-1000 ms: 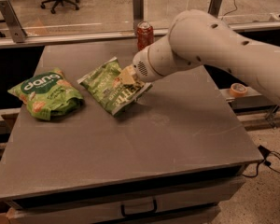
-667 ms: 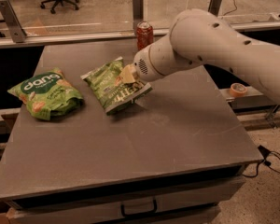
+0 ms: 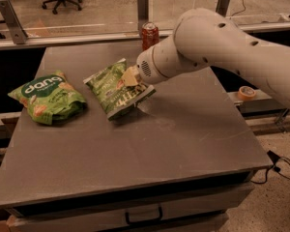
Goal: Move green jalapeno chip bag near green rice chip bag
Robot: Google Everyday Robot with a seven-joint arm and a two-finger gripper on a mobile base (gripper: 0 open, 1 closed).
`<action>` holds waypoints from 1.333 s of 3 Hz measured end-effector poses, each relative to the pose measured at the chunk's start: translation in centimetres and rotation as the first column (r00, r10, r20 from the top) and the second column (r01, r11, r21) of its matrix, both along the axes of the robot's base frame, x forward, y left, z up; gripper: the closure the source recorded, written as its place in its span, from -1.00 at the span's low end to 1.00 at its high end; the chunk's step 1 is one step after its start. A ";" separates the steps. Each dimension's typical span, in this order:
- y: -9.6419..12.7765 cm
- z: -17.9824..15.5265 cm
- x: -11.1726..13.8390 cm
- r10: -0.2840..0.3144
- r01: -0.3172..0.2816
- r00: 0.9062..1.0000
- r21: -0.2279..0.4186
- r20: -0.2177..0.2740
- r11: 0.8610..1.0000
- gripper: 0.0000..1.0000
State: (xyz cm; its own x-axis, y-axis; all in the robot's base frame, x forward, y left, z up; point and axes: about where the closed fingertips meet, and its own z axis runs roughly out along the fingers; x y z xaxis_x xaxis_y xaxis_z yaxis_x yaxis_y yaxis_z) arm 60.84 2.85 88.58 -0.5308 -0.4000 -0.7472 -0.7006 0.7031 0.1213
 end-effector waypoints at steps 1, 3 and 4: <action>0.1 0.1 -0.1 0.002 -0.002 1.000 -0.001 0.002 1.000 -0.76; -0.7 1.5 0.1 0.032 -0.032 0.998 -0.004 0.060 0.999 -1.00; -6.5 5.9 0.7 0.043 -0.049 0.989 0.037 0.140 0.998 -1.00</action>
Offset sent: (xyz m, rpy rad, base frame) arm -0.0008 0.0010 0.0011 -0.0006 -0.0018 0.0018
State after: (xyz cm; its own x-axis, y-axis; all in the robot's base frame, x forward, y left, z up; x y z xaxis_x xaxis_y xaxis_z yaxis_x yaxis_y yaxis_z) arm 61.58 -3.69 94.51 -0.4025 -0.3896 -0.8284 -0.7441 0.6664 0.0481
